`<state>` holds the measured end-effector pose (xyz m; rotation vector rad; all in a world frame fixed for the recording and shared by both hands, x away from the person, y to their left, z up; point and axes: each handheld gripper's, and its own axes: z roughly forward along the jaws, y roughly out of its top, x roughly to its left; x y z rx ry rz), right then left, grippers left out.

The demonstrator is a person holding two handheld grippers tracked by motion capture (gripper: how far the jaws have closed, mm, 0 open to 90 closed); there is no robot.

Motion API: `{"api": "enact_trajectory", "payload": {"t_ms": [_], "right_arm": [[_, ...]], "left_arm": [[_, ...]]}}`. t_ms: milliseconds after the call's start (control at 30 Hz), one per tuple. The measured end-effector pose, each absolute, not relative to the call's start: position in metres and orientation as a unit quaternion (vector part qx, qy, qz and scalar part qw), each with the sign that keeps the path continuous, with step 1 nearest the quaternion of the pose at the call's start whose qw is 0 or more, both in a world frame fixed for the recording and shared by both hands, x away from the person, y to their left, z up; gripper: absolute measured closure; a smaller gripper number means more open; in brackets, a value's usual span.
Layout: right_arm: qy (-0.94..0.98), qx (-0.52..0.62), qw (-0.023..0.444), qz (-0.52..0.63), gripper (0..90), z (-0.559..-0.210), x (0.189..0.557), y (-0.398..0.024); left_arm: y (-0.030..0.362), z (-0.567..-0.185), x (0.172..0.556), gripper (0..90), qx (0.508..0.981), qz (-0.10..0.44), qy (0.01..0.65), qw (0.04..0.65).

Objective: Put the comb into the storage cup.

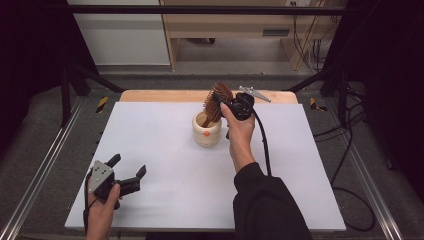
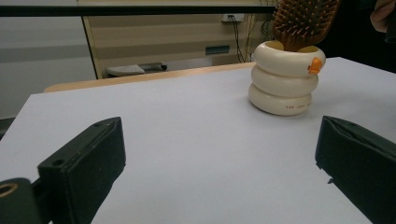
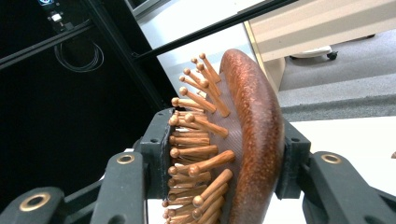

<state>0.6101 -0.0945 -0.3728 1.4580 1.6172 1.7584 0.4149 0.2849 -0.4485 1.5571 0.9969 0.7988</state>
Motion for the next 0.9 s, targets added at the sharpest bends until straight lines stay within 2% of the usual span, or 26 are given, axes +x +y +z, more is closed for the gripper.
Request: {"api": "enact_trajectory", "payload": {"t_ms": [900], "right_arm": [[0.568, 0.525, 0.149, 0.616, 45.8, -0.378, 0.616, -0.107]], "left_arm": [[0.287, -0.45, 0.415, 1.8, 0.648, 0.33, 0.427, 0.538]]}}
